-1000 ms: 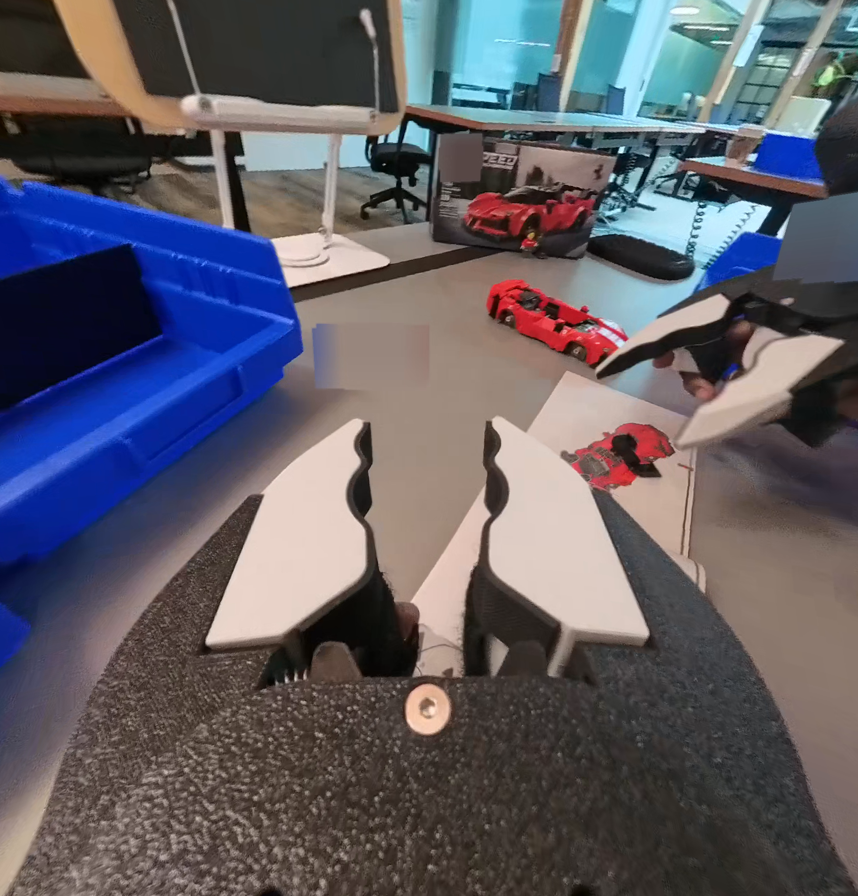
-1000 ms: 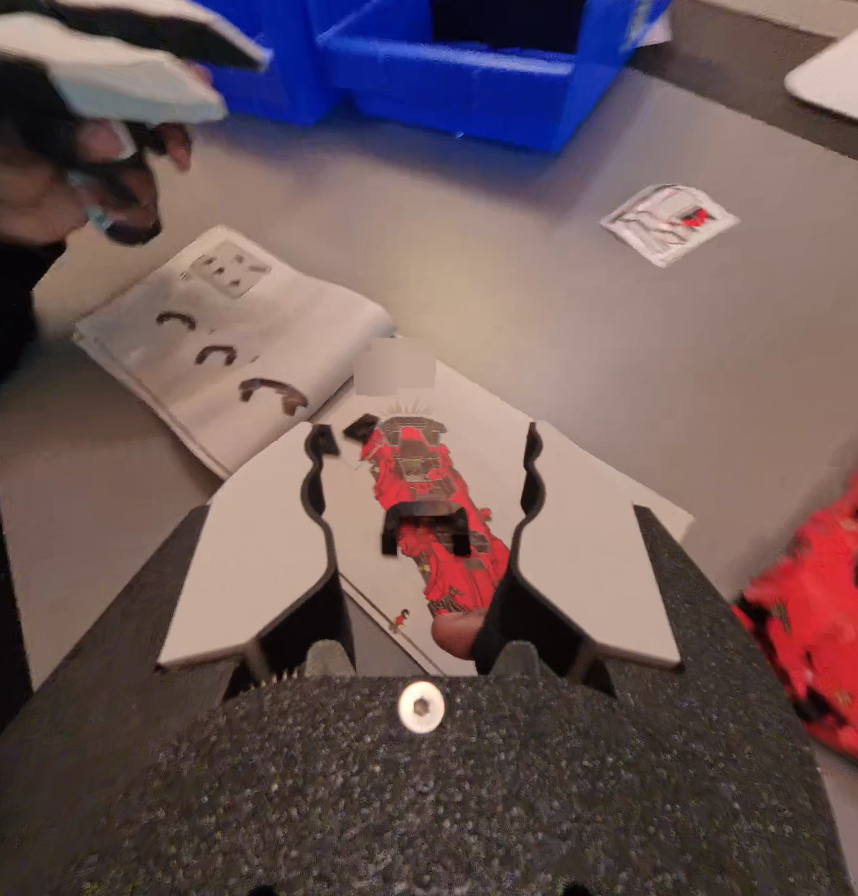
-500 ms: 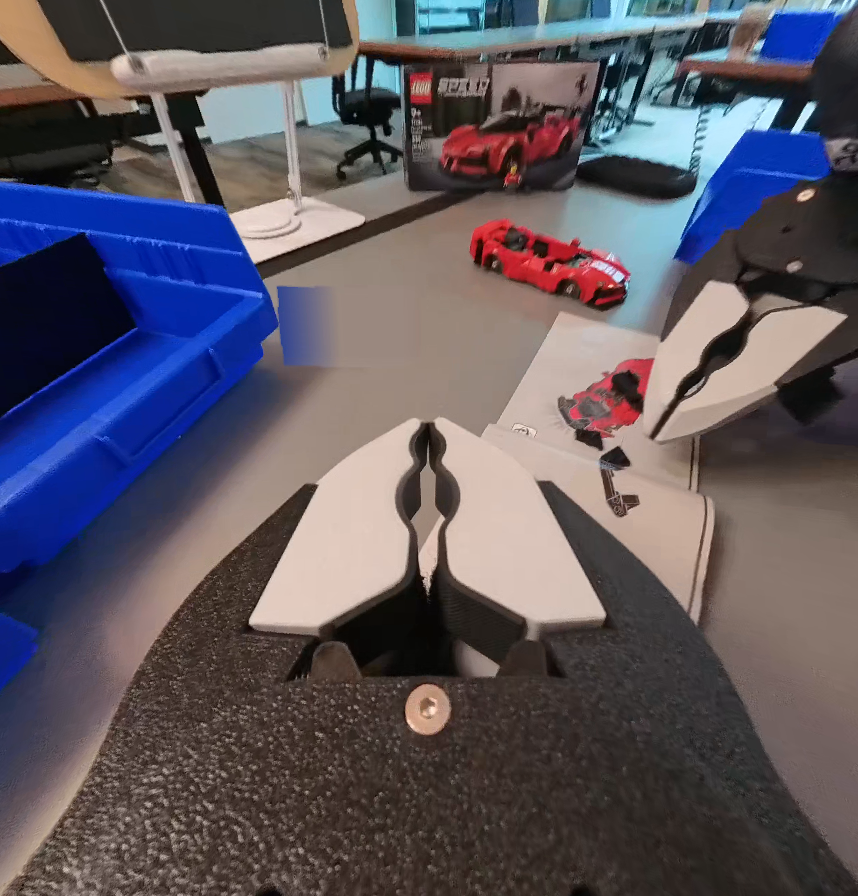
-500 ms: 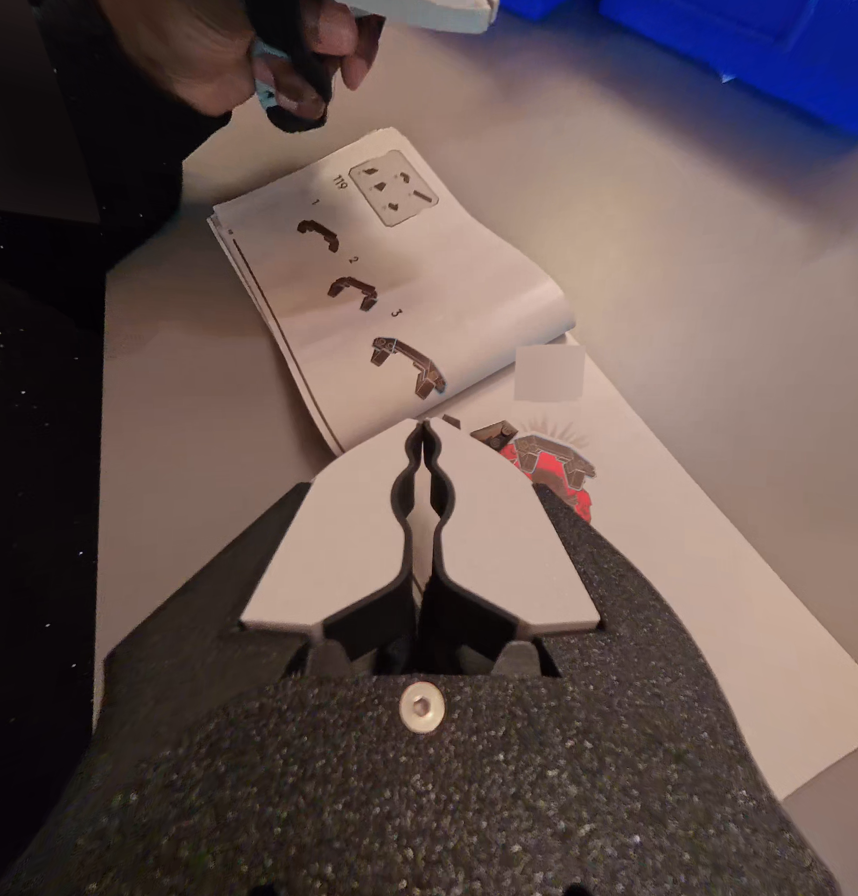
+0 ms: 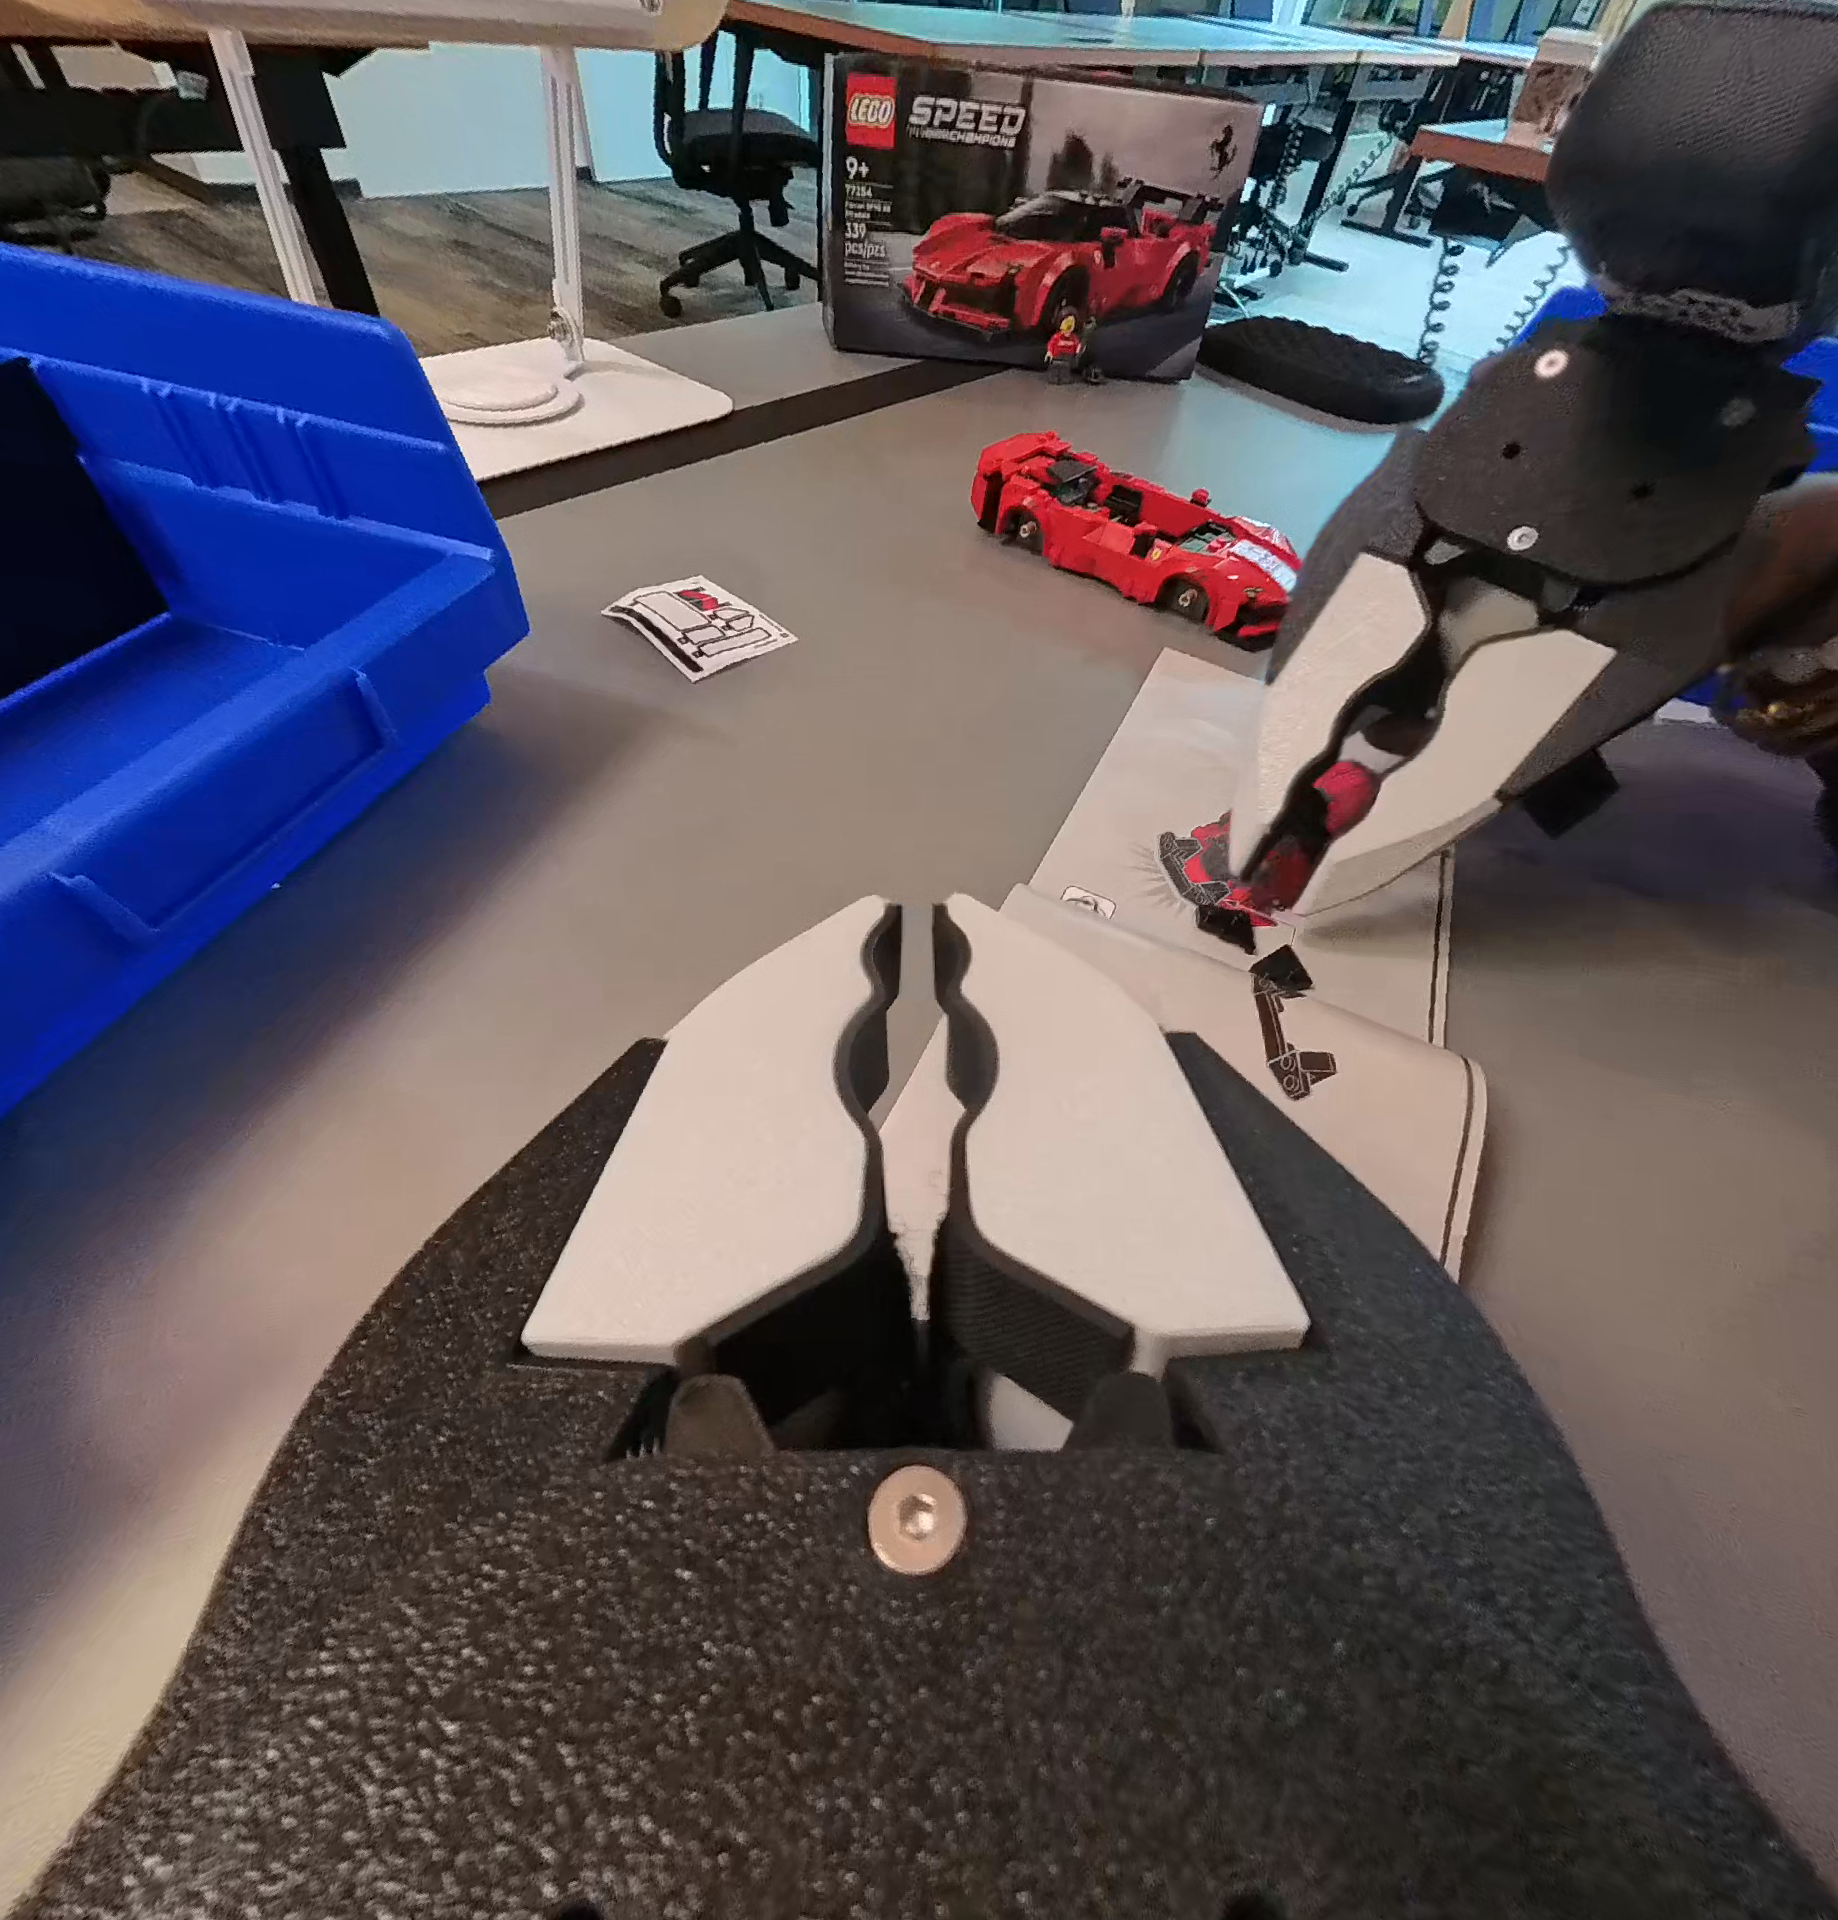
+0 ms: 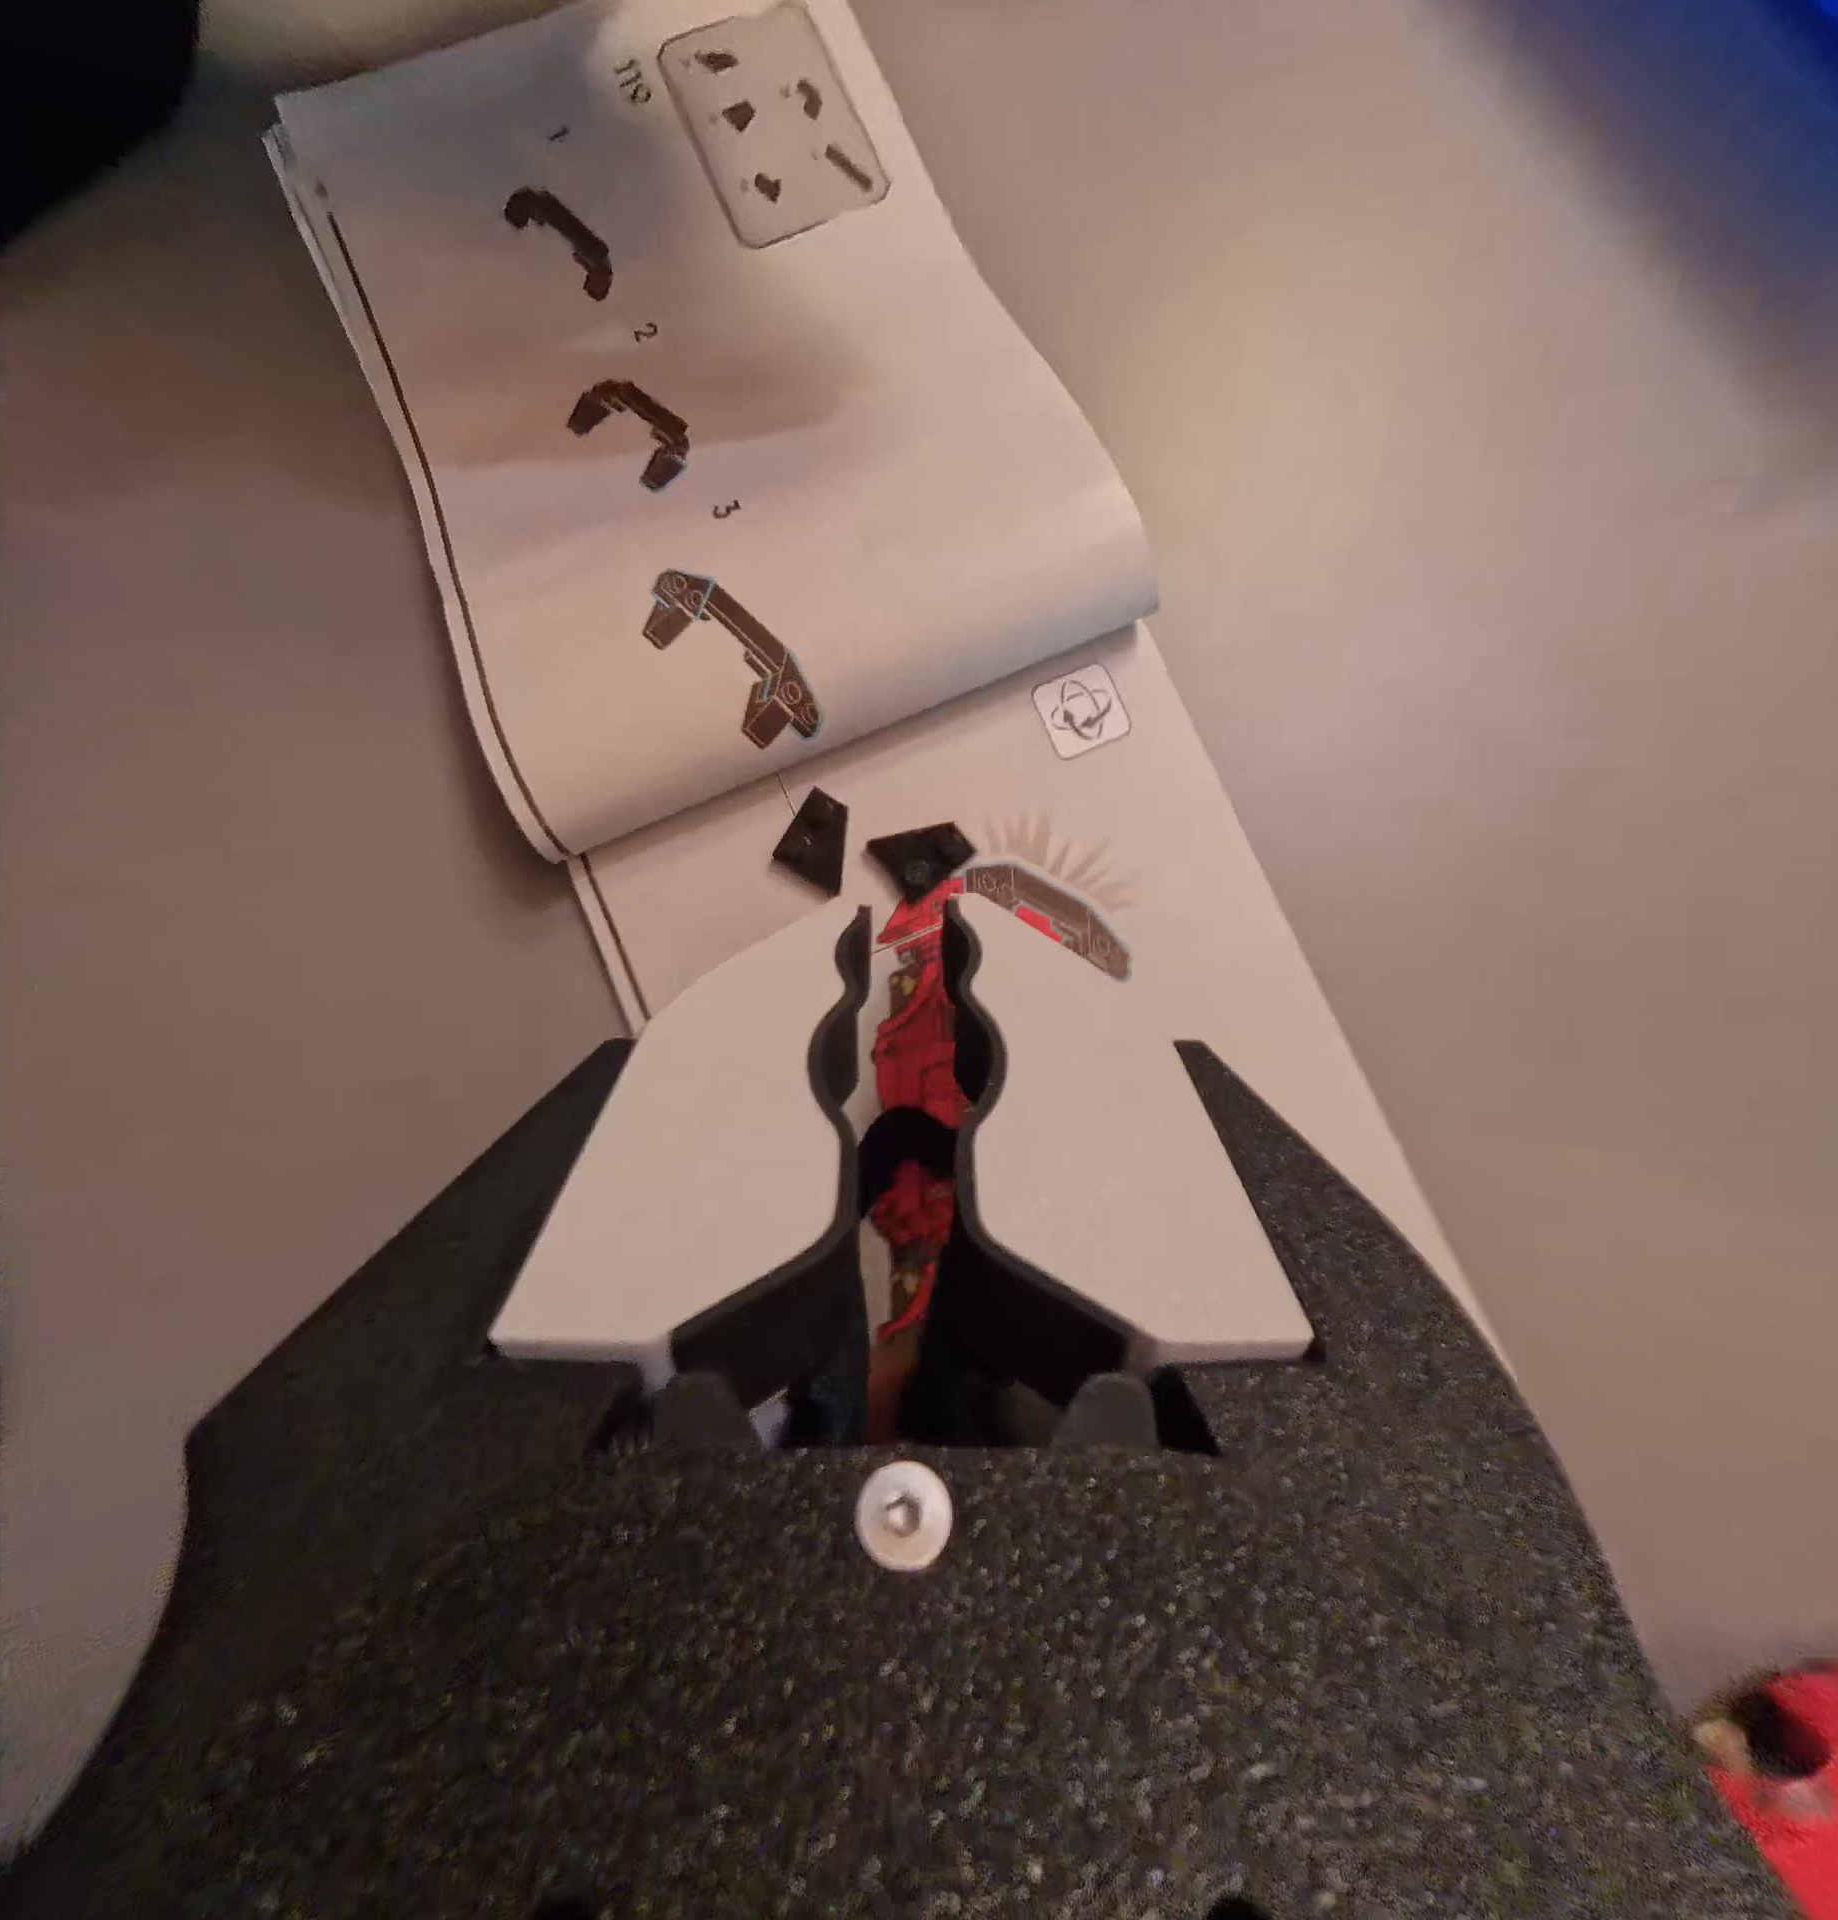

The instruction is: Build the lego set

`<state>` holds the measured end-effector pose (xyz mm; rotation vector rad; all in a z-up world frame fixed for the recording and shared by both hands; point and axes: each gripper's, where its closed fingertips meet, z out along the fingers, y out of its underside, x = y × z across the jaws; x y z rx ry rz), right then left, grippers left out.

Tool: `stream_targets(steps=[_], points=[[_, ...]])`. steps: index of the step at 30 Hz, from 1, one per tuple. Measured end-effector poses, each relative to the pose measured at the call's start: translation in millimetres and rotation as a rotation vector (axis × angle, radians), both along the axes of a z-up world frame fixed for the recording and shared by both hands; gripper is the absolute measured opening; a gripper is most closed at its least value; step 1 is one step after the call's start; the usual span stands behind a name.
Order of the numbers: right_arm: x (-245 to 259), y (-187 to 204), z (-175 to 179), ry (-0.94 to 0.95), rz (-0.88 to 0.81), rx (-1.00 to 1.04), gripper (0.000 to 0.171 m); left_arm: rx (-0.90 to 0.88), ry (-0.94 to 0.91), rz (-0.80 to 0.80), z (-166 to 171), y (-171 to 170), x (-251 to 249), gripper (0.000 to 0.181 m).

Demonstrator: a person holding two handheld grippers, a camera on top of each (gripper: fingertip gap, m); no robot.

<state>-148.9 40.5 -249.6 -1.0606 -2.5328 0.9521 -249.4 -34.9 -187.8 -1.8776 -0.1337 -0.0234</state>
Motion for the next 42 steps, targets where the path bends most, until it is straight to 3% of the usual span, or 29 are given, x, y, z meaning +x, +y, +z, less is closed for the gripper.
stream_targets(steps=[7,16,22,26,37,42], points=[[-10.5,-4.9,-3.8,-0.013,0.204,0.029,0.025,-0.015,-0.021,-0.014,-4.6,1.5,1.2,0.006],[-10.6,-7.3,-9.6,0.043,0.256,0.023,0.017,-0.031,-0.040,-0.030,-9.1,3.8,3.9,0.007],[-3.8,-6.9,13.3,0.201,0.263,0.022,0.017,-0.004,-0.086,-0.057,-6.7,6.7,7.2,0.013],[-1.3,-13.3,38.5,0.350,0.288,0.027,0.017,0.091,-0.236,-0.183,10.2,14.1,26.6,0.018],[-4.6,-18.6,71.2,0.520,0.154,0.105,0.017,0.103,-0.499,-0.338,21.6,40.6,84.0,0.013],[-11.8,-13.0,77.9,0.504,0.004,0.113,0.017,0.070,-0.526,-0.348,25.0,44.8,76.2,0.013]])
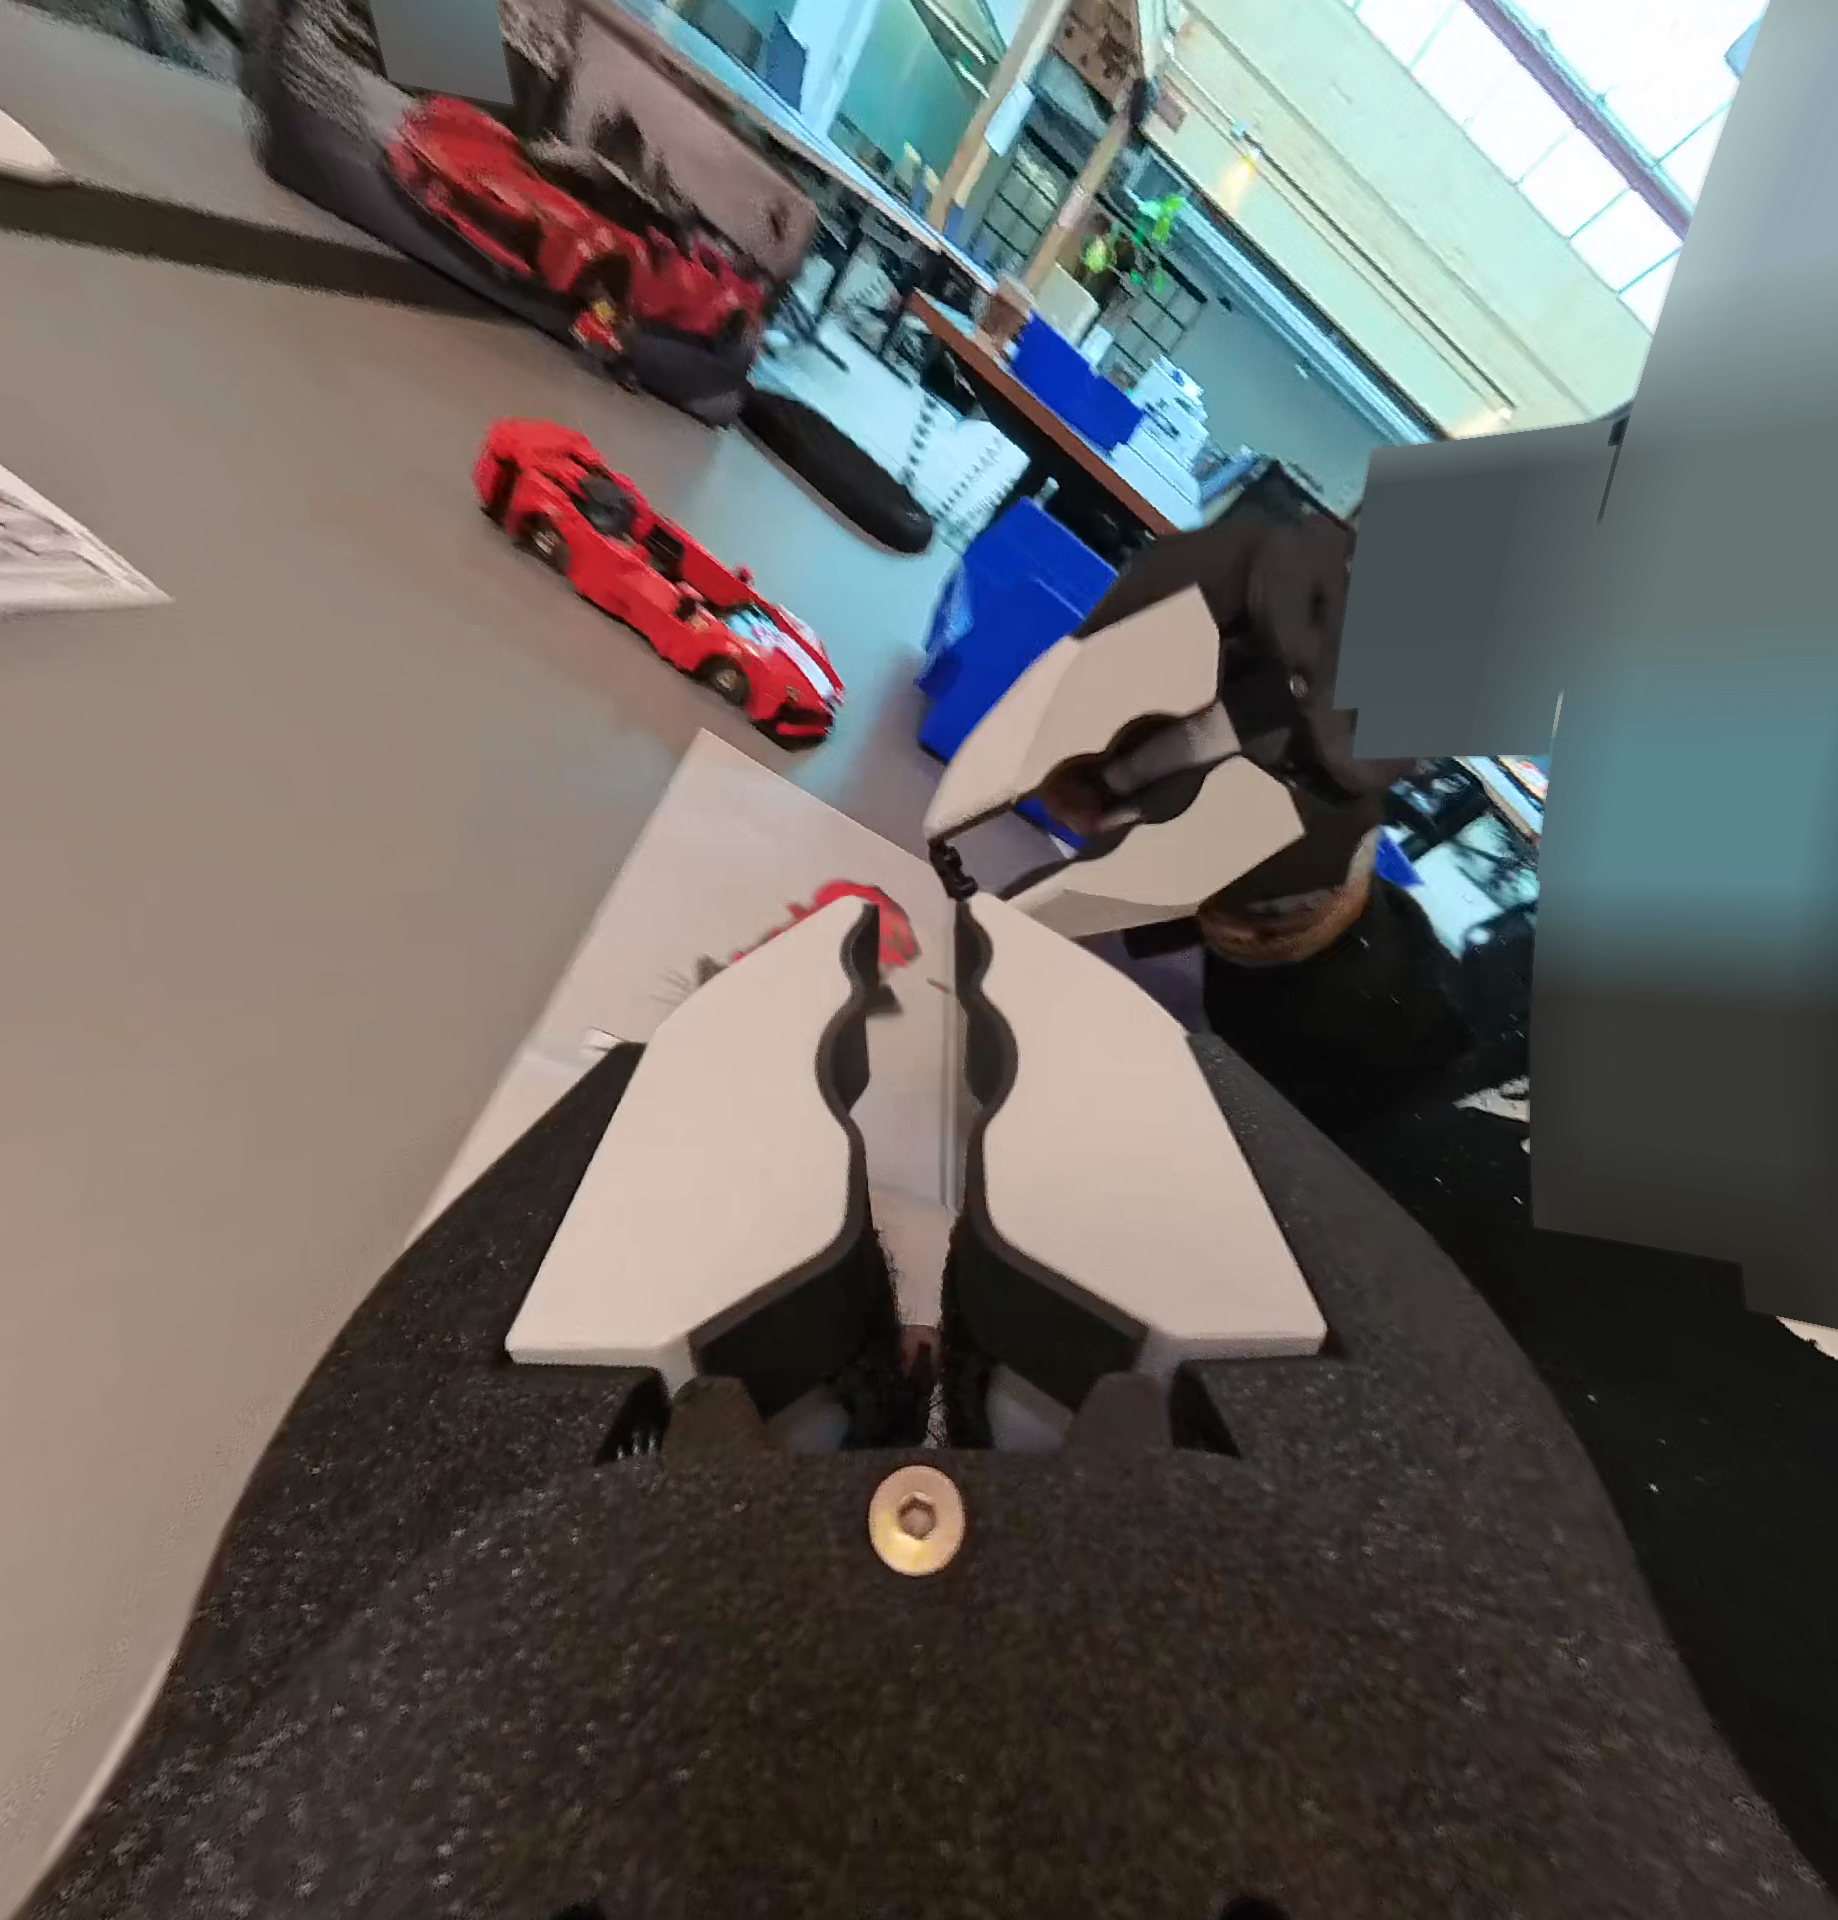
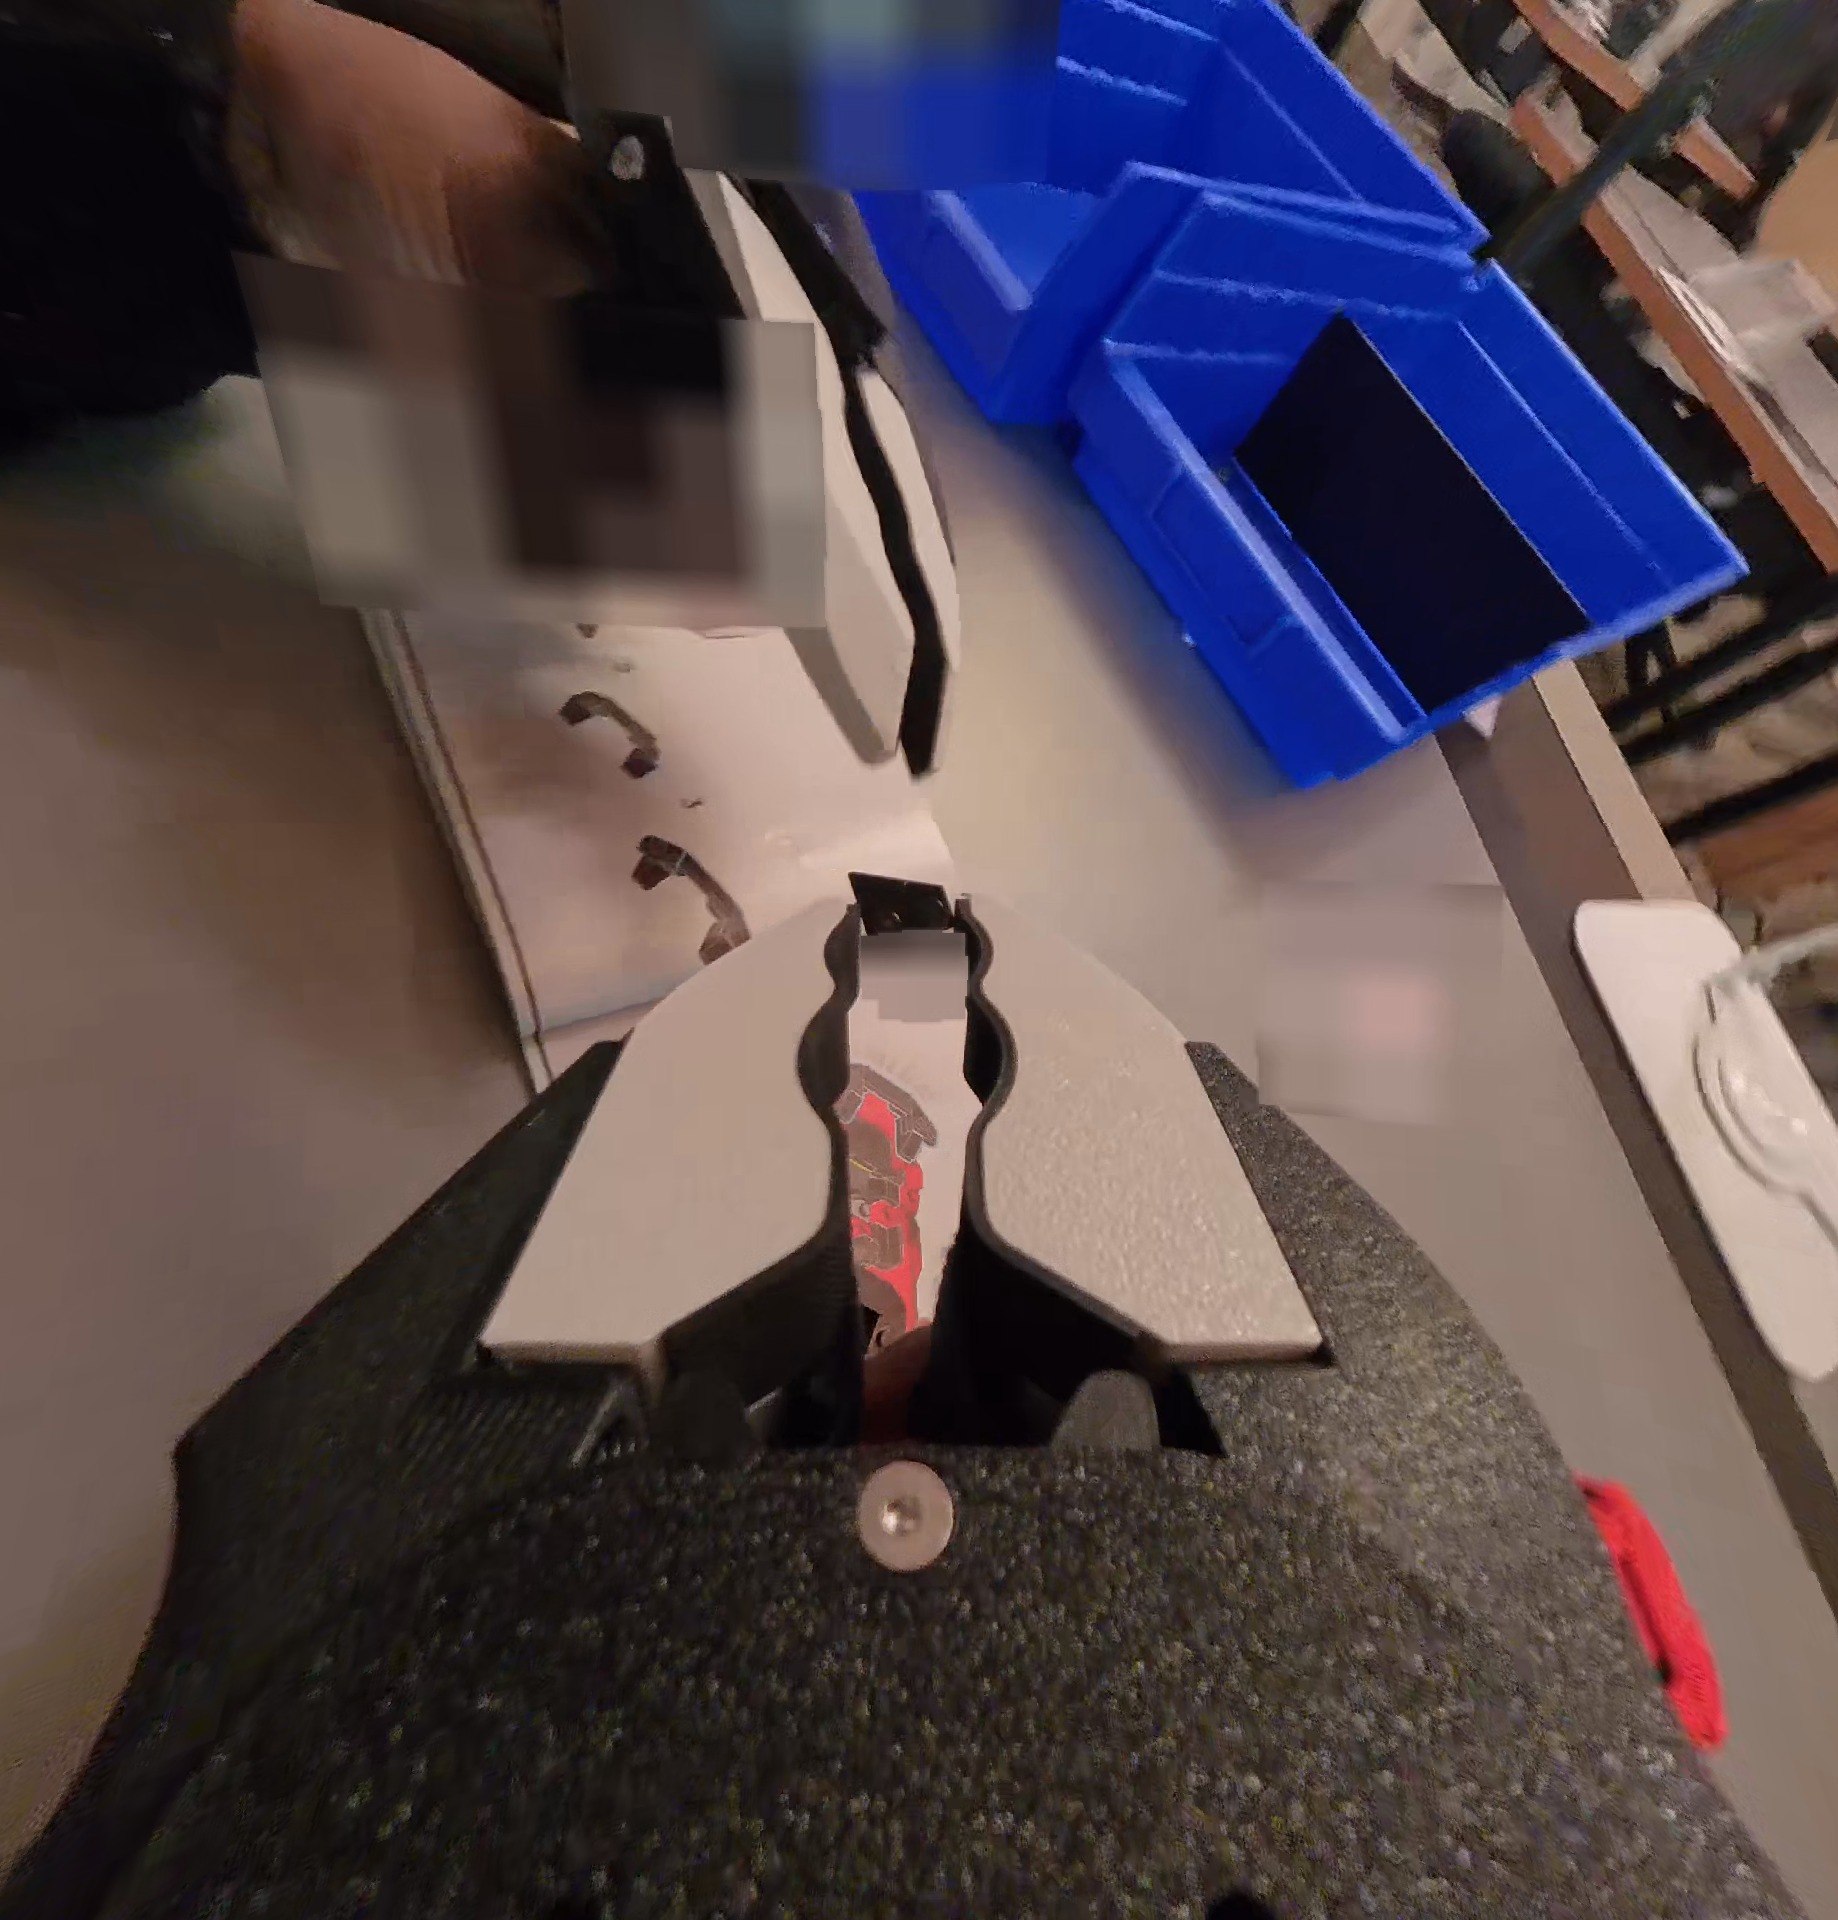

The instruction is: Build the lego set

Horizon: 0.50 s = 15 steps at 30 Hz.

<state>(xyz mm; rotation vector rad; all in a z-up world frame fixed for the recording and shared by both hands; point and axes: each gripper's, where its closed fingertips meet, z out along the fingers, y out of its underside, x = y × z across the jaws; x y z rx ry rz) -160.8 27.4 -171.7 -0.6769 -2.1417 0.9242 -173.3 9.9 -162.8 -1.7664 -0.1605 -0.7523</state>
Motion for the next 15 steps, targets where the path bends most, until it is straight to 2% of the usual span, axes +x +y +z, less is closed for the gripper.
stream_targets(steps=[3,6,11,15], points=[[-1.4,15.0,-2.0,-0.058,-0.171,-0.097,0.017,0.026,0.071,0.100,13.9,-4.9,-25.3,0.014],[9.7,30.2,-8.8,-0.115,-0.315,-0.219,0.017,0.020,0.174,0.115,16.5,-9.8,-33.3,0.014],[49.8,47.5,-40.1,-0.241,-0.482,-0.333,0.017,-0.115,0.397,-0.032,-8.9,-16.6,-23.5,0.010],[64.9,41.5,-56.7,-0.303,-0.495,-0.381,0.017,-0.194,0.572,-0.082,-19.3,-9.8,-25.9,0.007]])
